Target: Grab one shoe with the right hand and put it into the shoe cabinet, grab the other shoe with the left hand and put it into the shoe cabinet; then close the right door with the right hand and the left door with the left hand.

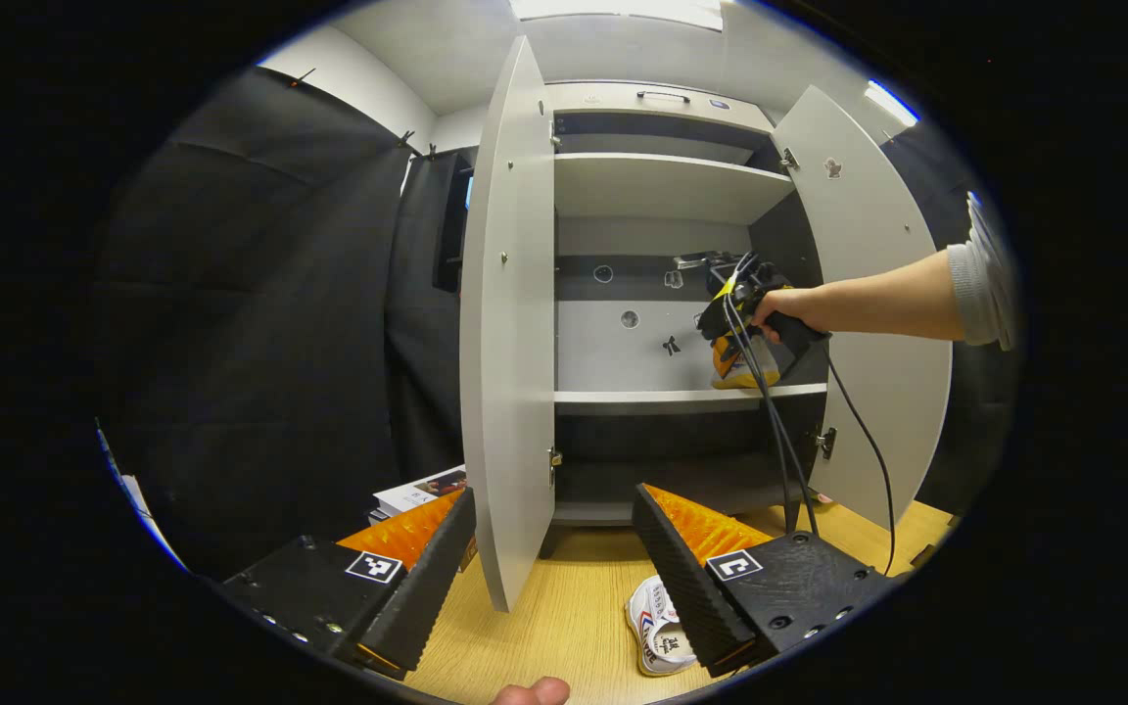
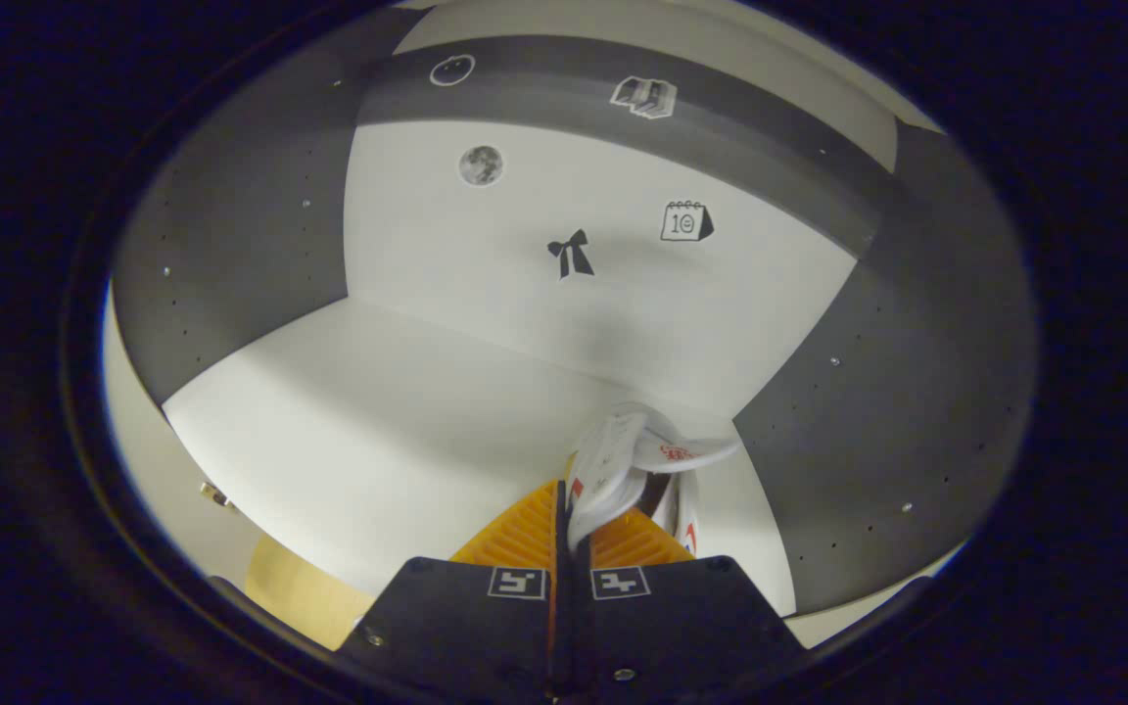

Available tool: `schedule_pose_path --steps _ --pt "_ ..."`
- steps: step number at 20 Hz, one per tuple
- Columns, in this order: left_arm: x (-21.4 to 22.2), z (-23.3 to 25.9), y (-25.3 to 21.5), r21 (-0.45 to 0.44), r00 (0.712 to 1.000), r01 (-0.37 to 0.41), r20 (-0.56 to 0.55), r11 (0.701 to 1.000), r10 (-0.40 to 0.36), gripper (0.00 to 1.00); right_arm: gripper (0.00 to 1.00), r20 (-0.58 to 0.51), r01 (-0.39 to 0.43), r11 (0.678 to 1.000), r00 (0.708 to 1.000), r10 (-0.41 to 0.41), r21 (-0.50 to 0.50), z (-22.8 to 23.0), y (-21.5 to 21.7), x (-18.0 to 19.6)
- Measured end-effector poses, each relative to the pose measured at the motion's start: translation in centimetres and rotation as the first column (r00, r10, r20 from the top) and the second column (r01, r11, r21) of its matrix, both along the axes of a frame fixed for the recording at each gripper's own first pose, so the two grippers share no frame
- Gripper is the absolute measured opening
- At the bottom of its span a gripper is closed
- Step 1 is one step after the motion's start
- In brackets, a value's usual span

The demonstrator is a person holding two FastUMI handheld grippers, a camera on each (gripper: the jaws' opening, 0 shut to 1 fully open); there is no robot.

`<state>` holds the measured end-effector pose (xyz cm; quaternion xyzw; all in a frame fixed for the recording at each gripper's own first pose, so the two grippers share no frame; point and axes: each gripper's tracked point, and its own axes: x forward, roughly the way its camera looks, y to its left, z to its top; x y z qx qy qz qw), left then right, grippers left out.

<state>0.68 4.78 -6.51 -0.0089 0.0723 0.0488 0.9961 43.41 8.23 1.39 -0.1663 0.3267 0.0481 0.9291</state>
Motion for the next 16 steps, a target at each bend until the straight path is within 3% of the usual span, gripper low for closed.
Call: schedule_pose_path --steps 2,3,4,7,9,10,11,12,13,14,15,16 --pt "-0.1 -0.1 -0.1 0.003 1.0 0.004 0.0 1.0 -0.004 0.97 0.08 0.002 0.015 1.0 1.0 -0.015 -0.015 0.0 0.0 0.2" --pt "-0.1 -0.2 -0.2 0.003 1.0 0.006 -0.002 1.0 -0.006 0.97 0.19 0.006 0.023 1.0 1.0 -0.023 -0.011 0.1 -0.2 0.2" --pt "-0.1 -0.3 -0.2 0.004 1.0 0.008 -0.003 1.0 -0.008 0.97 0.14 0.015 0.028 1.0 0.999 -0.028 -0.007 0.4 -0.3 -0.1" --pt "0.3 -0.4 -0.2 0.007 1.0 0.016 0.0 1.0 -0.016 0.97 0.27 0.074 0.006 1.0 0.997 -0.007 0.018 2.9 -0.5 -1.8" --pt "0.5 -0.5 -0.4 0.008 1.0 0.026 0.001 1.0 -0.026 0.96 0.28 0.153 -0.013 1.0 0.988 0.01 0.019 5.6 -1.3 -4.0" --pt "0.6 -0.5 -0.6 0.007 0.999 0.032 0.003 0.999 -0.032 0.96 0.34 0.201 -0.027 0.999 0.979 0.021 0.029 7.2 -1.6 -5.6" --pt "0.7 -0.5 -0.9 0.007 0.999 0.038 0.005 0.999 -0.038 0.97 0.28 0.259 -0.052 0.997 0.965 0.037 0.053 8.4 -1.7 -7.4" --pt "0.9 -0.6 -1.2 0.005 0.999 0.043 0.007 0.999 -0.043 0.97 0.28 0.311 -0.078 0.993 0.949 0.048 0.085 9.2 -1.6 -9.4" --pt "1.1 -0.7 -1.5 0.001 0.999 0.051 0.007 0.999 -0.051 0.97 0.39 0.356 -0.113 0.986 0.932 0.063 0.121 9.5 -1.5 -11.8" --pt "1.2 -0.8 -1.8 -0.005 0.998 0.058 0.008 0.998 -0.058 0.96 0.42 0.39 -0.125 0.98 0.919 0.057 0.152 9.3 -1.8 -14.3" --pt "1.3 -0.8 -2.2 -0.01 0.998 0.069 0.012 0.998 -0.069 0.97 0.35 0.418 -0.138 0.973 0.907 0.05 0.183 8.7 -2.1 -16.7" --pt "1.4 -0.7 -2.5 -0.012 0.997 0.078 0.017 0.997 -0.078 0.97 0.35 0.441 -0.146 0.965 0.897 0.036 0.218 7.8 -2.3 -18.9"
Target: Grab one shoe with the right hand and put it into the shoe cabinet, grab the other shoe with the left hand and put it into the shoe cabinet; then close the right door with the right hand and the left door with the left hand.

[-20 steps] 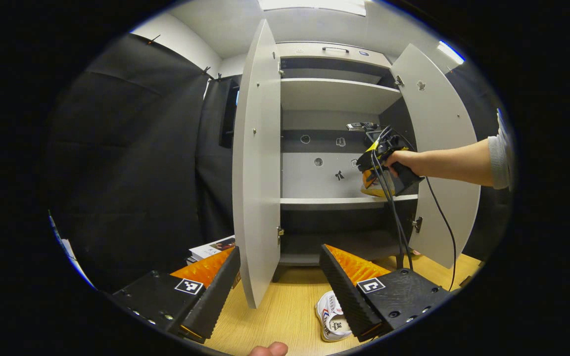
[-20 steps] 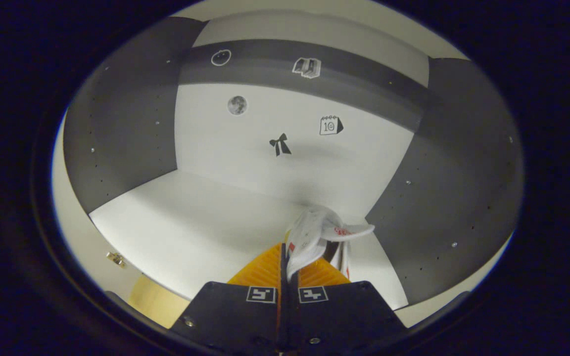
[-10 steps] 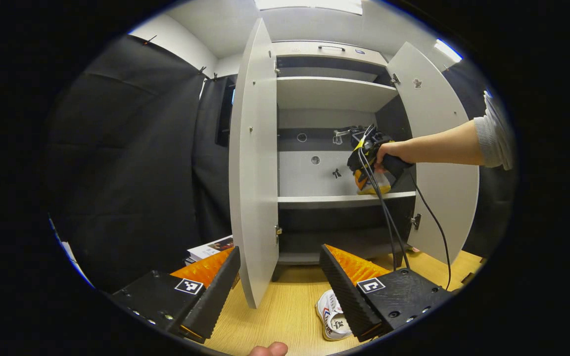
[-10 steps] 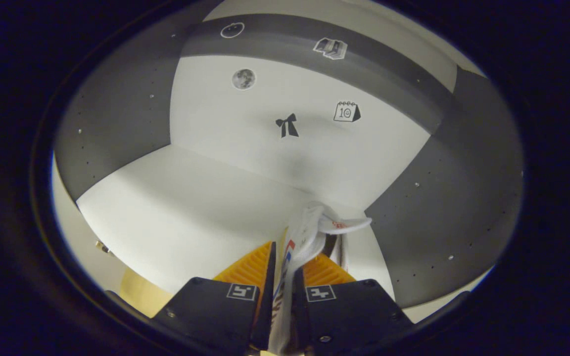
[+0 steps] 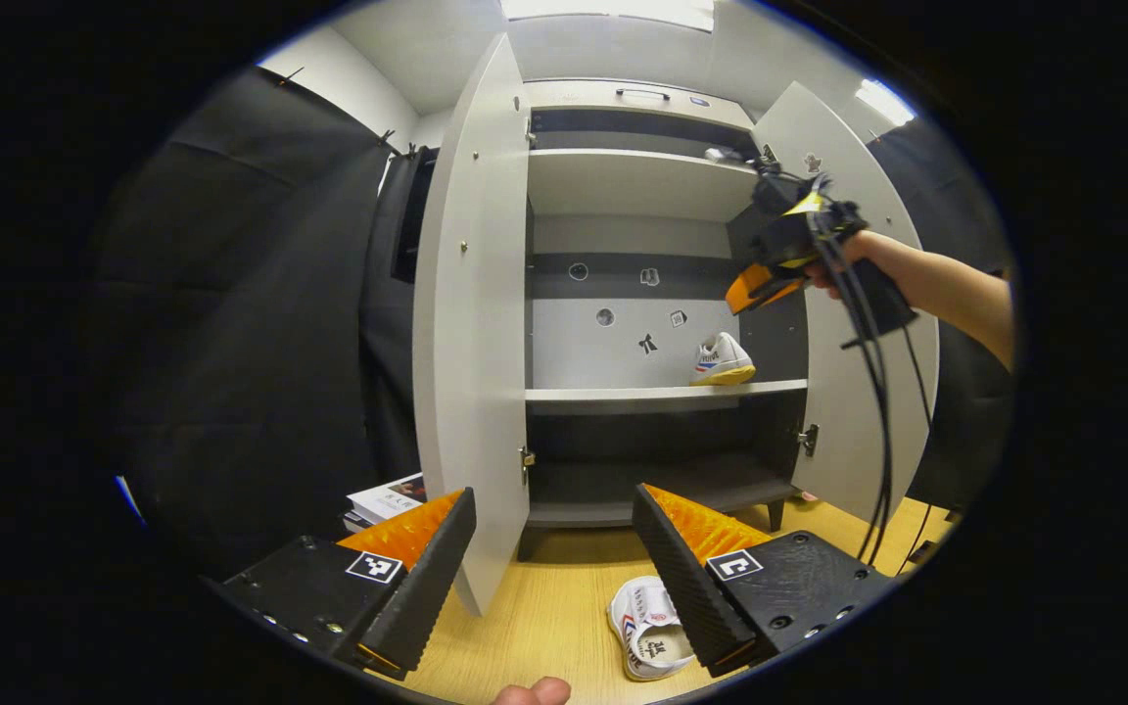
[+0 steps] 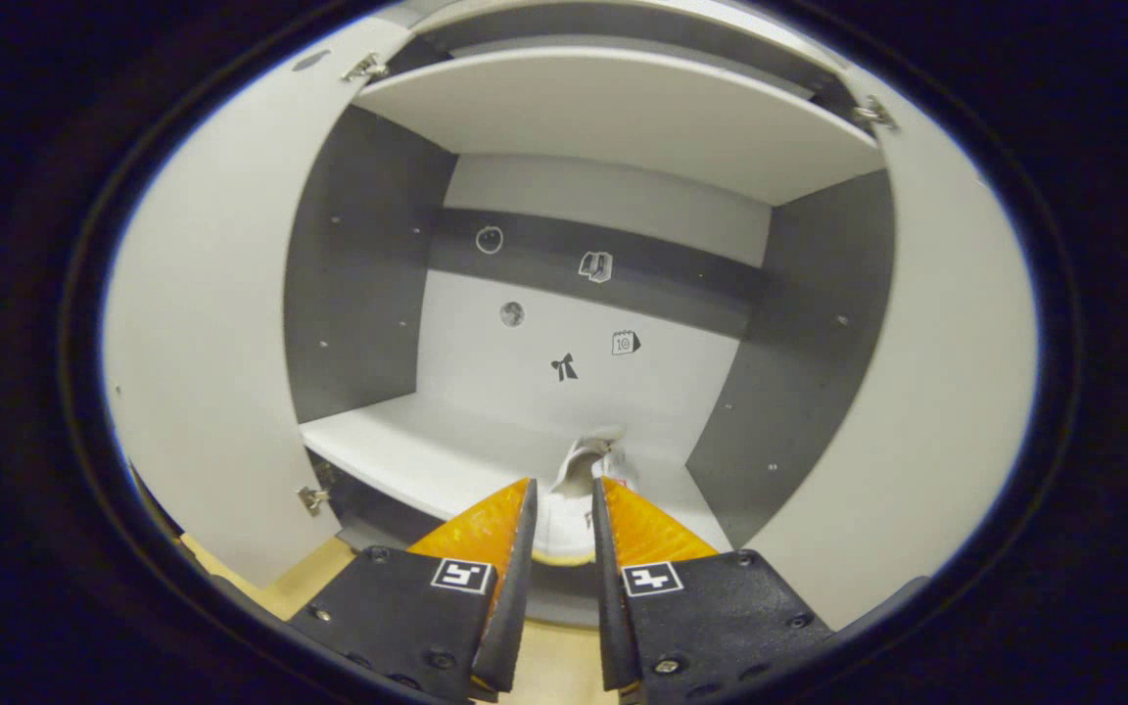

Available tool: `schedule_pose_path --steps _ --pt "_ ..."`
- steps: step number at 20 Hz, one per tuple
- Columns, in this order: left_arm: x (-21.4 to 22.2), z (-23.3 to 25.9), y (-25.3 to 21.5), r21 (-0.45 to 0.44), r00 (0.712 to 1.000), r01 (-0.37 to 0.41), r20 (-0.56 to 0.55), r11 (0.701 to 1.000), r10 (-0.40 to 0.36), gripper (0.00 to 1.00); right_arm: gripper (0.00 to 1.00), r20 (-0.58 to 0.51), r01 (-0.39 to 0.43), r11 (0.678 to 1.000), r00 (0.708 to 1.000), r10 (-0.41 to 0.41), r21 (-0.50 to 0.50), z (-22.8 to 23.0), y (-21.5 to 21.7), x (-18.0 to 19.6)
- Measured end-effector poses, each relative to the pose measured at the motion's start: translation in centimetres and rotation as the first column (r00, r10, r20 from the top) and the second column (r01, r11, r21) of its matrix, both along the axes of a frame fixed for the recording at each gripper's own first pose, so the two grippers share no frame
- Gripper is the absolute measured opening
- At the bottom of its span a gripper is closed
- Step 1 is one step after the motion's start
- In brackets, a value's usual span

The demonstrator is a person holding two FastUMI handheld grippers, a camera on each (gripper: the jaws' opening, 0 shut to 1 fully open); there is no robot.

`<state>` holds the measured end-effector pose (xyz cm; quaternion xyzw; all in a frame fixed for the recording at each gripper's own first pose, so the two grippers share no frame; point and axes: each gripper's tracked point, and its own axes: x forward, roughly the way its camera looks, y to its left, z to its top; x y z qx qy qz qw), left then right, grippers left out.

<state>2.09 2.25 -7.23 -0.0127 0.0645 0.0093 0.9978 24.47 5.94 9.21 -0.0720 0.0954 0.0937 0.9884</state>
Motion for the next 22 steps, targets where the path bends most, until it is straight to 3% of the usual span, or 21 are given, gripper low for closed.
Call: schedule_pose_path --steps 2,3,4,5,10,13,15,19,22 --pt "-0.1 -0.1 -0.7 0.003 1.0 0.015 0.004 1.0 -0.015 0.97 0.35 0.046 -0.014 0.997 0.999 0.01 0.074 -2.2 -0.3 -4.1" --pt "-0.2 -0.3 -1.0 0.004 1.0 0.021 0.003 1.0 -0.021 0.97 0.41 0.072 -0.011 0.994 0.997 0.003 0.11 -3.3 -0.5 -5.9" --pt "-0.3 -0.4 -1.3 0.004 1.0 0.026 -0.001 1.0 -0.026 0.97 0.35 0.098 -0.006 0.991 0.995 -0.007 0.131 -4.5 -1.0 -7.6" --pt "-0.4 -0.6 -1.7 0.003 0.999 0.033 -0.003 0.999 -0.033 0.97 0.36 0.121 0.002 0.99 0.992 -0.019 0.143 -5.7 -1.5 -9.0" --pt "-1.2 -1.9 -3.6 0.028 0.997 0.076 -0.021 0.997 -0.076 0.97 0.41 0.235 0.043 0.993 0.97 -0.067 0.106 -9.6 -3.1 -14.6" --pt "-1.5 -3.6 -4.6 0.028 0.993 0.101 -0.057 0.995 -0.099 0.97 0.61 0.226 0.05 0.989 0.971 -0.08 0.137 -12.1 -3.4 -16.7" --pt "-1.8 -5.4 -5.3 0.033 0.987 0.128 -0.098 0.991 -0.124 0.97 0.69 0.207 0.057 0.984 0.974 -0.092 0.167 -13.6 -3.9 -17.5" --pt "-3.0 -11.9 -5.8 0.064 0.952 0.176 -0.266 0.982 -0.153 0.97 0.74 0.154 0.093 0.971 0.98 -0.129 0.222 -15.9 -5.3 -18.8" --pt "-3.6 -16.8 -6.1 0.048 0.905 0.207 -0.388 0.977 -0.173 0.96 0.74 0.125 0.127 0.966 0.98 -0.158 0.227 -17.1 -6.8 -18.8"
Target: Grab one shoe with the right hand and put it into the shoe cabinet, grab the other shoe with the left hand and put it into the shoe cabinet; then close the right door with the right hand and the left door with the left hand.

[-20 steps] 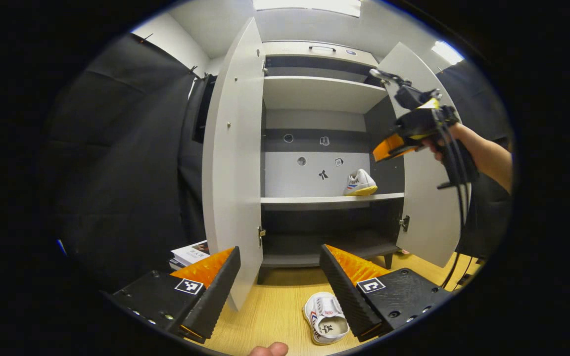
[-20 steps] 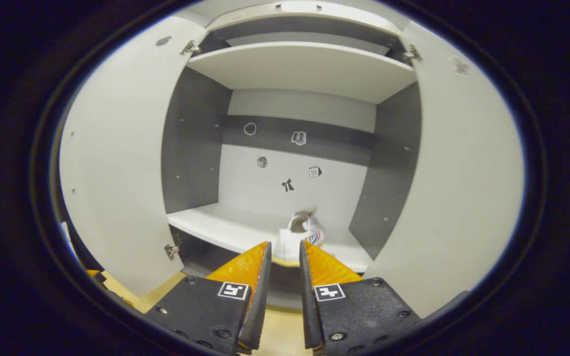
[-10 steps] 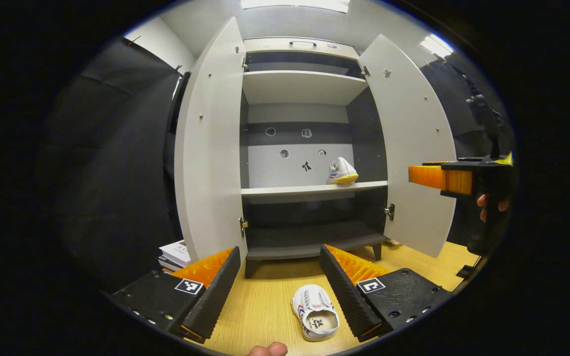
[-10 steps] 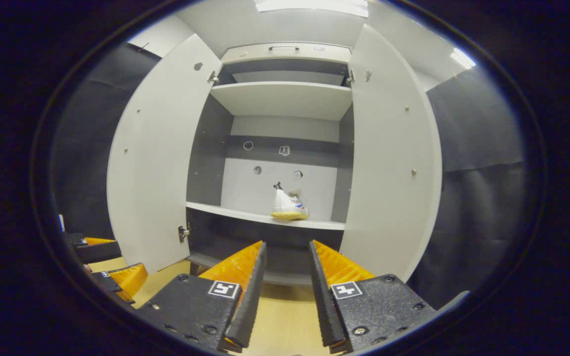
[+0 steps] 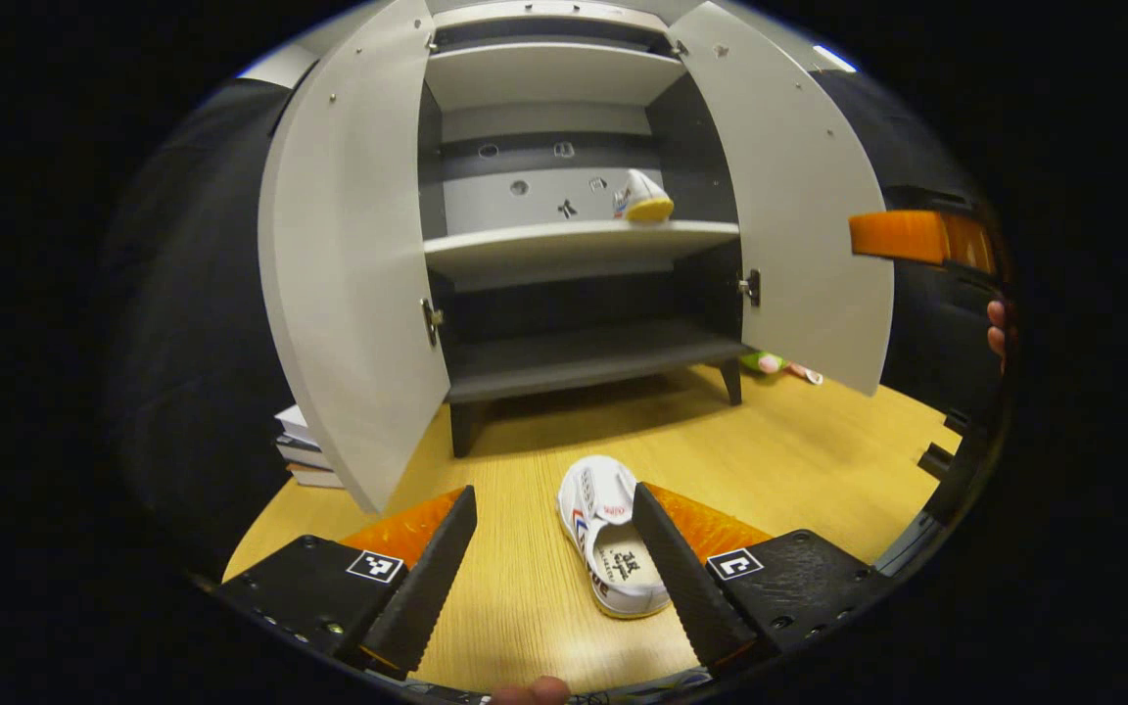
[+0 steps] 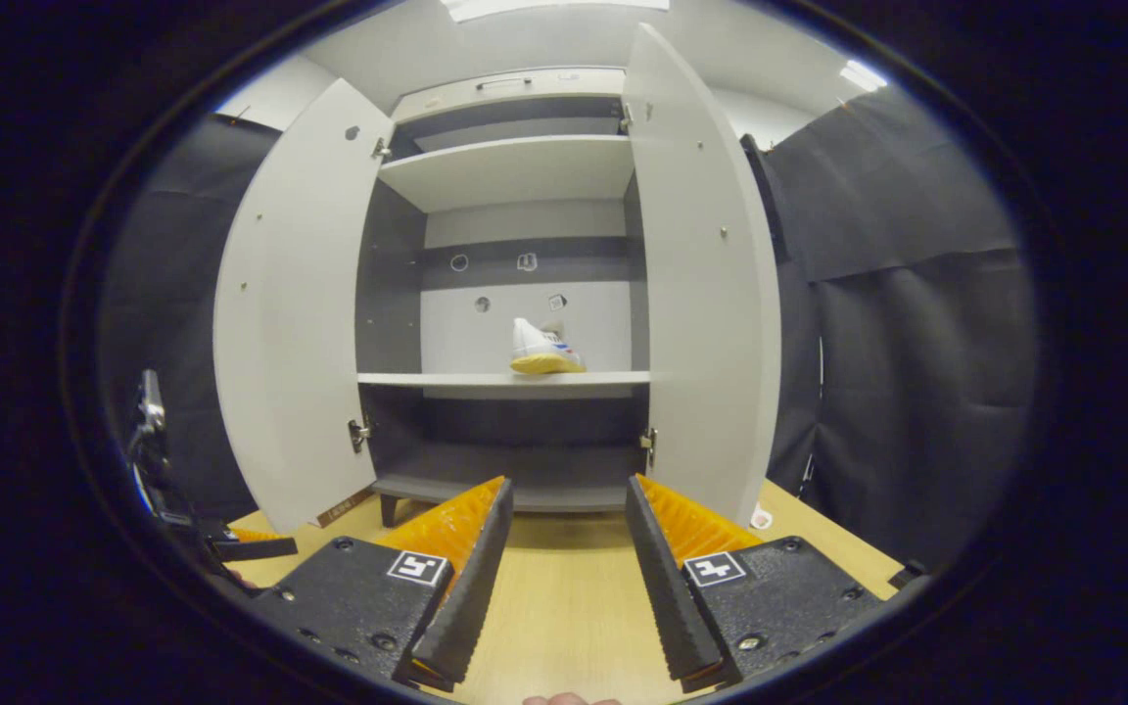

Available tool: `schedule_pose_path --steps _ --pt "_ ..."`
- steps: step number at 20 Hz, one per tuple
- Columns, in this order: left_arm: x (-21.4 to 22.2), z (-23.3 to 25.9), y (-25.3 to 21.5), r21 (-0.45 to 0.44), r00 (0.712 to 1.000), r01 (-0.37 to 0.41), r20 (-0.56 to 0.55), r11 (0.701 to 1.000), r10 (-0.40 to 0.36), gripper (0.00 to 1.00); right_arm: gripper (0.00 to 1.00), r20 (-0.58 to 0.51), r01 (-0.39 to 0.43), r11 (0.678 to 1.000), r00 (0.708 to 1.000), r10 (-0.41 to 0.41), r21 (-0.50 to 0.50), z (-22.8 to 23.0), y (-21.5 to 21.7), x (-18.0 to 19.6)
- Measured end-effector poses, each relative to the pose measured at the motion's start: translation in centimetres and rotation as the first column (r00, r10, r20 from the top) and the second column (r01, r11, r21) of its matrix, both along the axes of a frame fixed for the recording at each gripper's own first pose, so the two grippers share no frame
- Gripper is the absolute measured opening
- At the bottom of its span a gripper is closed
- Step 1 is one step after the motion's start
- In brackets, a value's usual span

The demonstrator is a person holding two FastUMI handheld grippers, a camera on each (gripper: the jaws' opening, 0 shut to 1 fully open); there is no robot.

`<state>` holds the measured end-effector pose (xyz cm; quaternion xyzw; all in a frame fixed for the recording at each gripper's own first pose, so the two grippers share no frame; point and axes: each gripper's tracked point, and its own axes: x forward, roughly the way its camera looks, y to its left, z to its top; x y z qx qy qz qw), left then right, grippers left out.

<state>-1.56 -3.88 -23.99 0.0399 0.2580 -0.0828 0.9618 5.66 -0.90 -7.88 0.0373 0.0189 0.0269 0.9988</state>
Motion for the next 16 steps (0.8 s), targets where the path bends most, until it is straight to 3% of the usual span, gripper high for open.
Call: schedule_pose_path --steps 6,11,16 --pt "0.5 -7.1 0.0 -0.019 0.978 -0.017 -0.207 1.0 0.013 0.97 0.74 -0.007 0.059 0.998 0.998 -0.059 -0.008 -0.3 -2.9 0.3" --pt "3.2 -9.6 -0.1 -0.01 0.969 -0.013 -0.246 1.0 0.01 0.96 0.74 -0.028 0.069 0.998 0.997 -0.069 -0.012 -0.8 -3.5 0.7" --pt "4.5 -11.1 -2.6 -0.107 0.955 0.049 -0.287 0.993 -0.078 0.96 0.73 -0.052 0.071 0.997 0.996 -0.072 -0.025 -1.5 -4.1 0.7"
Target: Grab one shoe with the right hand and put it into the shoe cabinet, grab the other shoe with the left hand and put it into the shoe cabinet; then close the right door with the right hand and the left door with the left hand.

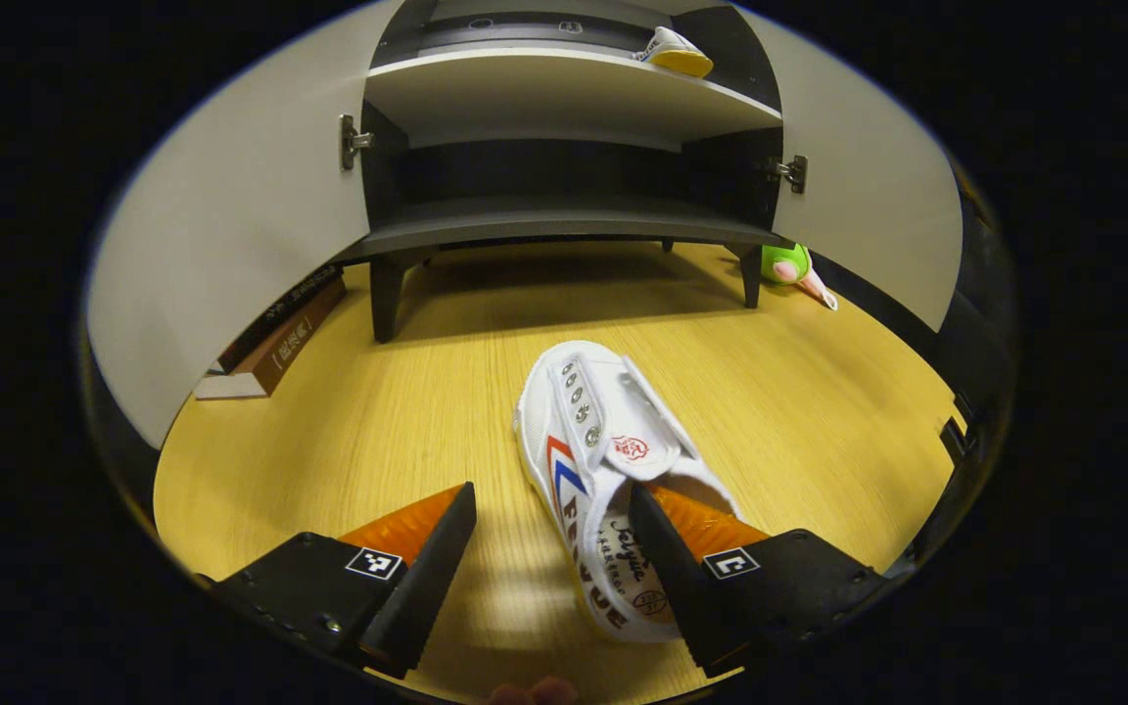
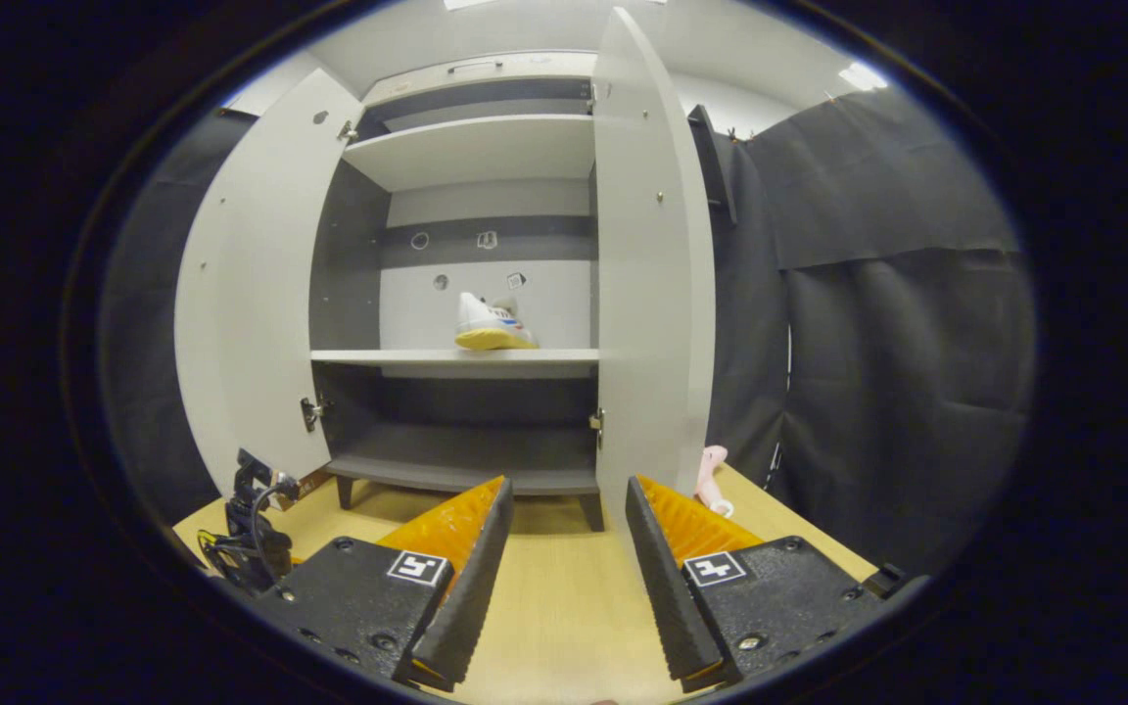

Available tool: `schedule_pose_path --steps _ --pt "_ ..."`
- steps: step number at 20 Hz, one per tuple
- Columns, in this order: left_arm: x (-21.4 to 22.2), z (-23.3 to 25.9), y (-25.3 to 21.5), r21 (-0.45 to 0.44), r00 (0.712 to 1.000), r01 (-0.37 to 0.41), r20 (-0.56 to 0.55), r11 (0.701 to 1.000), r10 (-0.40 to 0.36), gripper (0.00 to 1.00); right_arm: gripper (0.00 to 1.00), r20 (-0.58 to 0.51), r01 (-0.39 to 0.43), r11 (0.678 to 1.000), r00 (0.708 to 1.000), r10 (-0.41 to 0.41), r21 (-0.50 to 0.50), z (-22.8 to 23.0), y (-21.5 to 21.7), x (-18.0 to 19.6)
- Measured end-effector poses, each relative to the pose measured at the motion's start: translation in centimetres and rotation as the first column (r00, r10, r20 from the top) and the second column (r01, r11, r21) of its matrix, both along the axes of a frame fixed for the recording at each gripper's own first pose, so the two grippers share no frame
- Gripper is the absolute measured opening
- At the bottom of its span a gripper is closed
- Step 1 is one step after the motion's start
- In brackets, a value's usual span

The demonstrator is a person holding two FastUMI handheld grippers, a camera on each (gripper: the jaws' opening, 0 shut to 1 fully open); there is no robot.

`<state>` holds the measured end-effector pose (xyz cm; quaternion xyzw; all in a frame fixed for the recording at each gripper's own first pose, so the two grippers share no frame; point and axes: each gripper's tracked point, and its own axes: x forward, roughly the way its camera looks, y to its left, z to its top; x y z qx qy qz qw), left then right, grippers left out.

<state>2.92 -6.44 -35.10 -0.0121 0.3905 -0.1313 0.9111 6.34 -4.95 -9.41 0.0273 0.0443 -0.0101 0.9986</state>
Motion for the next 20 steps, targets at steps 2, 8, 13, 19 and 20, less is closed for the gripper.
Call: schedule_pose_path --steps 2,8,13,19,20 --pt "1.0 -0.4 -0.1 -0.022 1.0 0.003 -0.016 1.0 -0.004 0.96 0.73 -0.006 0.001 1.0 1.0 -0.001 -0.002 -0.1 -0.1 0.2" --pt "2.8 -0.8 -0.6 -0.078 1.0 -0.009 -0.001 0.997 0.009 0.93 0.73 -0.012 -0.006 1.0 1.0 0.006 -0.022 -0.3 0.2 0.8" --pt "4.2 -1.1 1.1 -0.025 0.994 -0.088 0.062 0.996 0.09 0.33 0.74 -0.018 -0.021 1.0 1.0 0.02 -0.02 -0.5 0.8 1.4" --pt "3.5 1.0 1.7 -0.004 0.989 -0.107 0.104 0.994 0.107 0.0 0.73 -0.015 -0.035 0.999 0.999 0.035 -0.03 -0.2 1.4 2.0" --pt "3.2 2.8 1.9 -0.01 0.984 -0.118 0.135 0.993 0.119 0.0 0.73 -0.015 -0.04 0.999 0.999 0.04 -0.028 -0.2 1.6 2.1"
